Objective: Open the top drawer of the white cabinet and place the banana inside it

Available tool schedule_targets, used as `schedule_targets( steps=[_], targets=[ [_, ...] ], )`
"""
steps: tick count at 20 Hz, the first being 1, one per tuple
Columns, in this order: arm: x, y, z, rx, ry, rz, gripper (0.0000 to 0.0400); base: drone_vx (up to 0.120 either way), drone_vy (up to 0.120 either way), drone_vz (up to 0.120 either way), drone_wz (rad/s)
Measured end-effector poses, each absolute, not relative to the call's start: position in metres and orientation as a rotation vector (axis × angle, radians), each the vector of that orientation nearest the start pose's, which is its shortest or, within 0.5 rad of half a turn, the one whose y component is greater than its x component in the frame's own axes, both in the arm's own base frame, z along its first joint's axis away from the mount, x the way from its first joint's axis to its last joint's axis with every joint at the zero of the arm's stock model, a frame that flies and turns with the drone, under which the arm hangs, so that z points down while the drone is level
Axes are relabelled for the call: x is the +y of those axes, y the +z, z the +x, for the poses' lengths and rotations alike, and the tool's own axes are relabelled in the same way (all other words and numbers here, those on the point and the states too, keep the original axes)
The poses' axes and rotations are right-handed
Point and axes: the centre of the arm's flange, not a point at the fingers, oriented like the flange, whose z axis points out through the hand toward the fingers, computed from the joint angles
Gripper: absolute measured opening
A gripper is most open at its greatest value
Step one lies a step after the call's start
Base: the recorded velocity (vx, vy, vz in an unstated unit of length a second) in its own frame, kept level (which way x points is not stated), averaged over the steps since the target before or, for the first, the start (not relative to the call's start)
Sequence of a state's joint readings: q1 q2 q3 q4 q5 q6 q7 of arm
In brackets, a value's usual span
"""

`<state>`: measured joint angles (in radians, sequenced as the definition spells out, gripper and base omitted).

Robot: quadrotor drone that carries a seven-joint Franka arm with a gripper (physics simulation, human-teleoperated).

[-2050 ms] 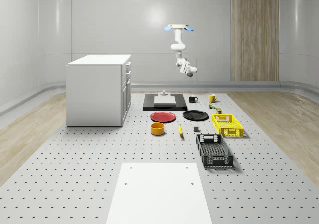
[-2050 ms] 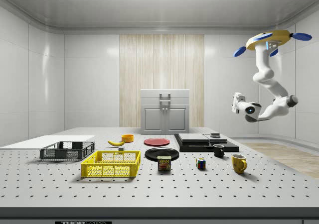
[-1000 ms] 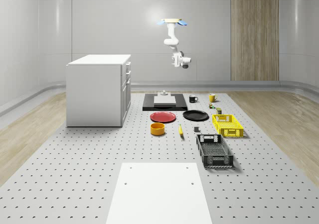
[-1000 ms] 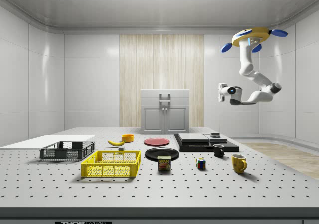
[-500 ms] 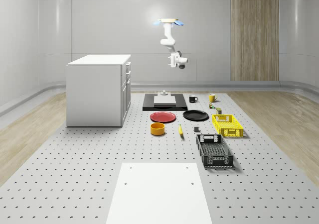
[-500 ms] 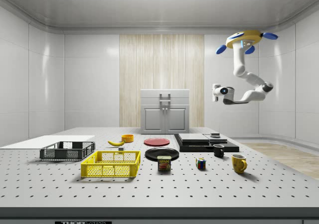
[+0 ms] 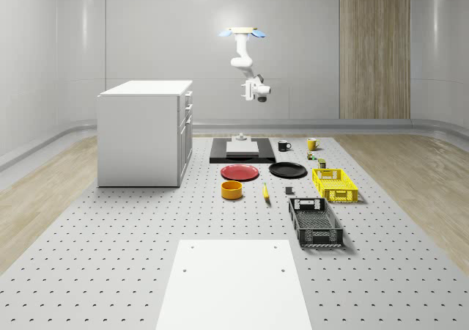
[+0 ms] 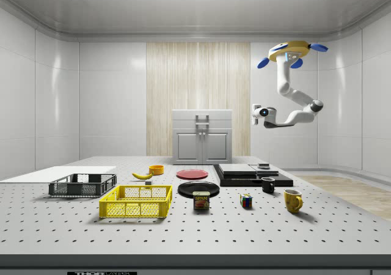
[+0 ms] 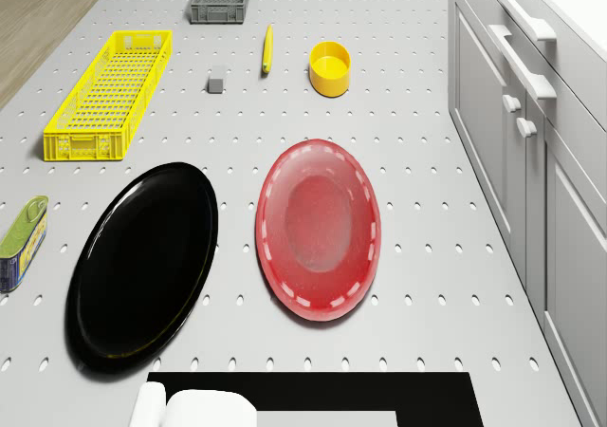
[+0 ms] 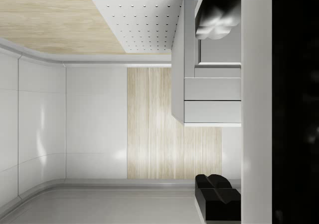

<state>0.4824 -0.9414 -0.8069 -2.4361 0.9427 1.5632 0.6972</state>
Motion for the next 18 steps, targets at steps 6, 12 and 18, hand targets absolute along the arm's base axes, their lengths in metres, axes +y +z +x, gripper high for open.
schedule_targets(
  steps=[6,12,18],
  targets=[
    [-0.0996,0.5912,0.3067,0.612,0.612,-1.484,0.0400,0.120,-0.120,0.000,0.000],
    [-0.0996,0.5912,0.3067,0.612,0.612,-1.484,0.0400,0.120,-0.120,0.000,0.000],
    [-0.0997,0.5911,0.3067,0.612,0.612,-1.484,0.0400,0.120,-0.120,0.000,0.000]
  ],
)
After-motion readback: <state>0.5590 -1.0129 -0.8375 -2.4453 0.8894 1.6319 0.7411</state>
